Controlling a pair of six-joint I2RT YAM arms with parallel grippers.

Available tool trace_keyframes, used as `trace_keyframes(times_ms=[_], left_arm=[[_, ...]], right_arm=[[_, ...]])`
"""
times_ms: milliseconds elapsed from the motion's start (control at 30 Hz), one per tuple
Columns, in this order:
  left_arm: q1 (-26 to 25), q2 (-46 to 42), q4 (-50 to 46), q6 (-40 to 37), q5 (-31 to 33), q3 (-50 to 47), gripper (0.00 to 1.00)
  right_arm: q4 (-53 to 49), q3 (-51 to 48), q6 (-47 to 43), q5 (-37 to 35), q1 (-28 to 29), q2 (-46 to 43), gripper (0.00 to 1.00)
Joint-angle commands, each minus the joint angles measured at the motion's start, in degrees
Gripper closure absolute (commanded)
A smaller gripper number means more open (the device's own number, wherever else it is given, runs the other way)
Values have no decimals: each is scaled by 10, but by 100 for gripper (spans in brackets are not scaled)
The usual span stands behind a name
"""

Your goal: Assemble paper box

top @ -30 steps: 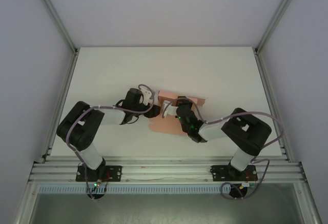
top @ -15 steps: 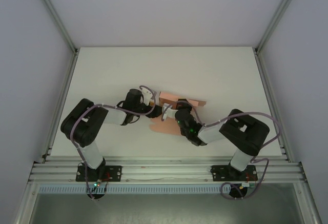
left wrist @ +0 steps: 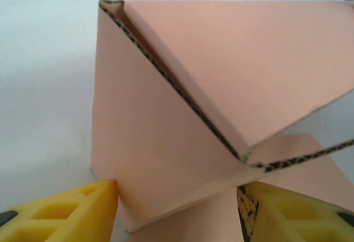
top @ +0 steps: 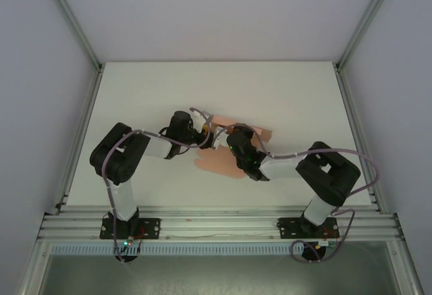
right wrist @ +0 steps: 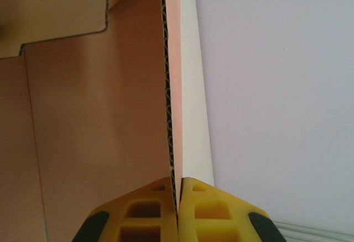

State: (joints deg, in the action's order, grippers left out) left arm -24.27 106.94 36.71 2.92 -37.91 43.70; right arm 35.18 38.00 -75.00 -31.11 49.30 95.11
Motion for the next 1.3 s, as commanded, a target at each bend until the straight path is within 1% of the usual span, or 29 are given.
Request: trace_keyframes(times_ms=[0, 33, 100, 133, 233, 300, 367, 433, 467, 500, 567, 600, 633, 667, 733, 800, 900, 933, 967, 1000, 1033, 1100, 1133, 1200, 1267], left_arm=[[-7, 6, 93, -10, -37, 38, 44], [-7, 10, 97, -10, -38, 42, 50], [-7, 19, 99, -7, -35, 55, 57], [-6, 20, 86, -1, -34, 68, 63], [-7, 33, 76, 17, -26, 82, 69], [-7, 28, 97, 35, -10, 67, 73], [-8, 28, 118, 52, 32, 47, 80], [-9, 7, 122, 60, 76, 34, 81], [-11, 5, 123, 66, 99, 30, 87], [-11, 3, 119, 68, 112, 28, 90], [-16, 1, 126, 82, 140, 21, 90], [-19, 2, 134, 82, 138, 16, 90], [-20, 4, 147, 82, 129, 12, 90], [-21, 9, 159, 77, 109, 10, 87], [-20, 16, 172, 46, 74, 8, 68], [-13, 20, 165, 34, 77, 14, 63], [8, 20, 97, 35, 37, 49, 56], [13, 20, 77, 32, 38, 56, 56], [15, 18, 66, 22, 38, 57, 53], [17, 14, 55, 12, 35, 58, 47], [19, 10, 44, -3, 17, 58, 41], [19, 6, 9, -36, -16, 66, 33], [19, 8, -24, -47, -24, 78, 33], [19, 18, -65, -62, -36, 101, 39], [19, 20, -75, -56, -52, 115, 40]], right_arm=[[-188, -21, 24, 116, 2, 29, 100], [-195, -17, 26, 119, -3, 27, 100], [-212, -10, 26, 135, -9, 21, 100], [-220, -8, 22, 143, -12, 18, 100], [-226, -7, 11, 142, -17, 16, 100], [-229, -4, 20, 142, -18, 11, 100], [-220, -4, 26, 141, -21, 7, 100], [-221, -1, 29, 146, -21, 4, 100], [-227, 2, 29, 149, -21, 3, 100], [-230, 5, 32, 153, -21, 3, 100], [-235, 12, 41, 158, -22, 2, 100], [-238, 15, 42, 161, -22, 2, 100], [-238, 15, 43, 165, -22, 2, 100], [-241, 16, 41, 169, -22, 2, 100], [-245, 17, 34, 170, -24, 4, 100], [-250, 17, 34, 173, -27, 2, 100], [-267, 23, 45, 181, -29, -4, 100], [-272, 25, 49, 184, -28, -6, 100], [-280, 28, 50, 187, -28, -5, 100], [-291, 31, 51, 191, -29, -5, 100], [-292, 32, 52, 191, -29, -2, 100], [-288, 32, 51, 189, -29, 1, 100], [-279, 31, 52, 187, -30, 3, 100], [-280, 33, 52, 194, -29, 4, 100], [-290, 35, 59, 208, -30, 1, 100]])
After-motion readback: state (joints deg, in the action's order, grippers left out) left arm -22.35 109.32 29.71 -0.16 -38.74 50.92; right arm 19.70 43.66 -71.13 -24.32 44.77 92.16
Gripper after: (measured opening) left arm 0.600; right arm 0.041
